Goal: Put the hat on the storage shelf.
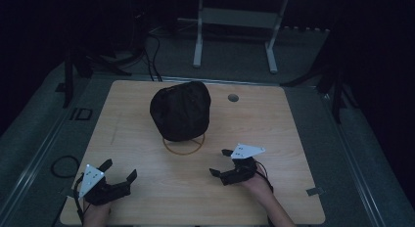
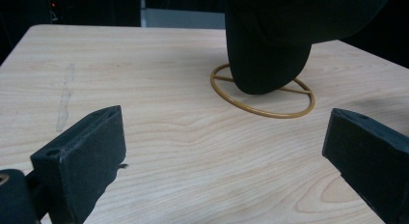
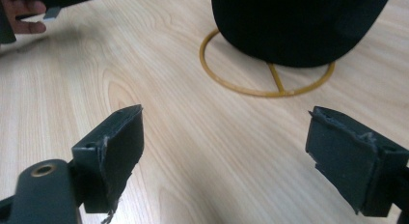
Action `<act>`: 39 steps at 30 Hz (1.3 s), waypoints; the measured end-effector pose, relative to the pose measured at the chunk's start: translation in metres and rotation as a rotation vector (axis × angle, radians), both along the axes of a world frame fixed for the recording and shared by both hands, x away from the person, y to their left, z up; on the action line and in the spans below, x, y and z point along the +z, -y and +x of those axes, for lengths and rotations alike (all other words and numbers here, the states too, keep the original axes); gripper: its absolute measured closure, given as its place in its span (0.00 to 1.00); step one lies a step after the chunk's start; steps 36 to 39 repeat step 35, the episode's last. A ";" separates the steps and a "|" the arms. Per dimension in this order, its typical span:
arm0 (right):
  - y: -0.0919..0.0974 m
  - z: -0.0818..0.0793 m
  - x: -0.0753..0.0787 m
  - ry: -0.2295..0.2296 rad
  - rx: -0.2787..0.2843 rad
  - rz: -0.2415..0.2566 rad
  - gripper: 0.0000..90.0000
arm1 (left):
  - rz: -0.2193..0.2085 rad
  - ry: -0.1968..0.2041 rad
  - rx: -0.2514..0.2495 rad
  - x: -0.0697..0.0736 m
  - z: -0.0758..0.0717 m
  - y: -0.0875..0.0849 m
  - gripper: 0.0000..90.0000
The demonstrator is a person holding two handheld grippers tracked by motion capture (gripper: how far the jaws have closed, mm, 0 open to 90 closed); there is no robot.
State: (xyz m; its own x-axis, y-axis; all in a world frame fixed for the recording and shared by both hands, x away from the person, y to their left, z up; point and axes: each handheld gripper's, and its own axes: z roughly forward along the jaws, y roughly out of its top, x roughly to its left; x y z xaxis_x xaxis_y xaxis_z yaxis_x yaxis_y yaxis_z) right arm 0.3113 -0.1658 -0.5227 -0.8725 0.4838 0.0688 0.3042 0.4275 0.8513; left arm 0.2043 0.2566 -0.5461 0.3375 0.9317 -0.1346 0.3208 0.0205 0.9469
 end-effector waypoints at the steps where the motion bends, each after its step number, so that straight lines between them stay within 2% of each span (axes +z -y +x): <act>1: 0.002 0.000 -0.002 -0.002 0.000 -0.003 0.15 | 0.001 -0.002 0.000 0.000 0.000 0.000 0.02; 17: 0.024 -0.010 -0.018 -0.032 -0.026 -0.021 0.15 | -0.007 -0.016 -0.007 -0.001 0.001 0.001 0.02; 26: 0.033 -0.020 -0.024 -0.008 -0.019 -0.039 0.15 | -0.005 -0.019 -0.014 -0.002 0.002 0.002 0.02; 39: 0.038 -0.017 -0.027 0.004 -0.037 -0.033 0.15 | -0.007 -0.024 -0.023 -0.003 0.002 0.002 0.02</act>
